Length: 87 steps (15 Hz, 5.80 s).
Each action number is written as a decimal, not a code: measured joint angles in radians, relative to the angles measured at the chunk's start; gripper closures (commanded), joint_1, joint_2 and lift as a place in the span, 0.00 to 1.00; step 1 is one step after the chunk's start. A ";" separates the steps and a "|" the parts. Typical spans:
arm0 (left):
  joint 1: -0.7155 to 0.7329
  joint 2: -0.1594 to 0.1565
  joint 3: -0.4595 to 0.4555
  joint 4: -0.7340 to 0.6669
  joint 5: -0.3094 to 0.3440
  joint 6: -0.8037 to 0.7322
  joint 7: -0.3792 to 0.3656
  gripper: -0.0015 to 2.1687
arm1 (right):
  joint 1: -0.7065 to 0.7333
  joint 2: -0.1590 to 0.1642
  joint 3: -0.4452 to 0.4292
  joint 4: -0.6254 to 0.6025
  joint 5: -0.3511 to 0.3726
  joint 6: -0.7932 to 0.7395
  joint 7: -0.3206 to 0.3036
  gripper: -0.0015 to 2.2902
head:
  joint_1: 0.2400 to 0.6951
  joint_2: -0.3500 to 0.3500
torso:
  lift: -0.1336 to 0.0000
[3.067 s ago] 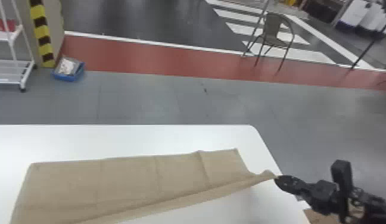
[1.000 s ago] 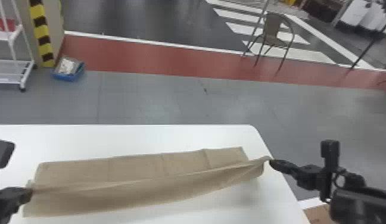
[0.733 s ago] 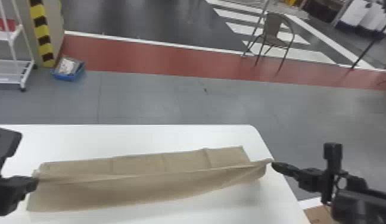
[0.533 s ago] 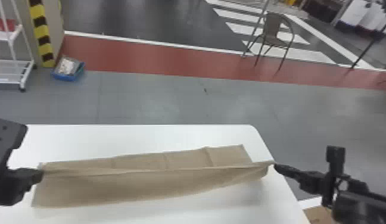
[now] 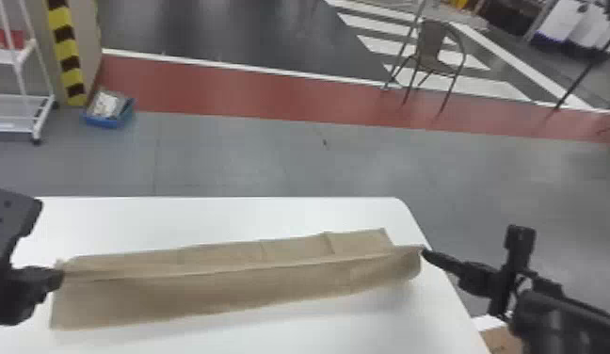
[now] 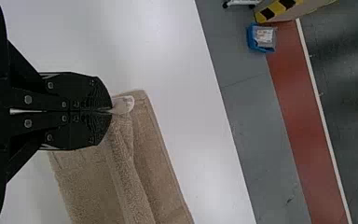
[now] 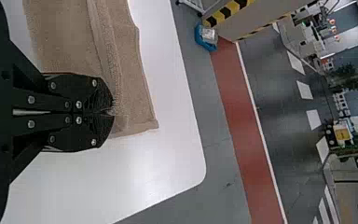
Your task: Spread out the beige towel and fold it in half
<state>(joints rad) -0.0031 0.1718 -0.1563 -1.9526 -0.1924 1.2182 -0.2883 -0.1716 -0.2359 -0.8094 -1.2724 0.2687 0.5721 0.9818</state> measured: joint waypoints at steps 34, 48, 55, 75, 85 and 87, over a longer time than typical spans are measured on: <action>-0.111 -0.030 -0.050 0.272 -0.047 -0.228 0.093 0.05 | -0.135 -0.001 0.249 0.247 -0.060 -0.123 -0.733 0.02 | 1.00 0.00 | 1.00; 0.096 -0.022 0.060 0.315 0.224 -0.775 0.000 0.84 | 0.122 0.028 0.170 0.041 -0.161 -0.360 -0.271 0.75 | 1.00 0.00 | 1.00; 0.102 -0.022 -0.031 0.411 0.100 -0.828 0.119 0.84 | 0.098 0.027 0.163 0.098 -0.090 -0.363 -0.311 0.75 | 1.00 0.00 | 1.00; 0.072 -0.013 -0.080 0.530 0.034 -0.863 0.192 0.84 | -0.005 -0.008 0.255 0.292 -0.006 -0.277 -0.375 0.75 | 1.00 0.00 | 1.00; 0.139 0.024 -0.040 0.487 0.033 -0.851 0.191 0.84 | 0.109 0.014 0.243 0.122 -0.086 -0.123 -0.334 0.75 | 1.00 0.02 | 1.00; 0.155 0.029 -0.024 0.475 0.034 -0.851 0.189 0.84 | 0.124 0.029 0.247 0.079 -0.093 -0.096 -0.331 0.75 | 1.00 0.03 | 1.00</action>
<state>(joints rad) 0.1516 0.2007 -0.1798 -1.4774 -0.1585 0.3674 -0.0995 -0.0473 -0.2070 -0.5621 -1.1933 0.1752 0.4759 0.6509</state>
